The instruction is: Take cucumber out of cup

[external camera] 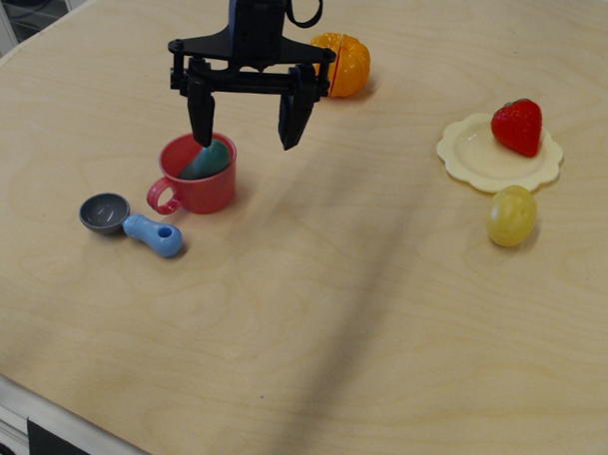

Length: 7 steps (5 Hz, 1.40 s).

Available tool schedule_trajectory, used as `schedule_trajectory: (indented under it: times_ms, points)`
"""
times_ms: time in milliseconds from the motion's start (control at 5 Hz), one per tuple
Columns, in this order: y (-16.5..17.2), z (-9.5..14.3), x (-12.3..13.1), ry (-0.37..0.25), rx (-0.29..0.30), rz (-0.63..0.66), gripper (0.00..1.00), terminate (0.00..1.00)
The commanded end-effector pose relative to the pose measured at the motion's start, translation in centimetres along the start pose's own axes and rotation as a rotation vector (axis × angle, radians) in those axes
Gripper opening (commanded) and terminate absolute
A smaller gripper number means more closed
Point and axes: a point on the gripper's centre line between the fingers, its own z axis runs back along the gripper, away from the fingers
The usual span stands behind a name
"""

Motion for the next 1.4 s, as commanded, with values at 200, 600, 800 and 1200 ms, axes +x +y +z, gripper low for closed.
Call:
schedule_trajectory:
  times_ms: [200, 600, 800, 1200]
  points:
    - [1.8, -1.3, 1.6, -0.074, 0.021, 0.016, 1.00, 0.00]
    - [1.6, -2.1, 2.1, -0.094, 0.025, -0.001, 1.00, 0.00]
    - [1.8, -2.0, 2.3, -0.092, 0.017, 0.010, 1.00, 0.00]
    - [2.0, -2.0, 2.4, -0.082, 0.015, 0.024, 0.00, 0.00]
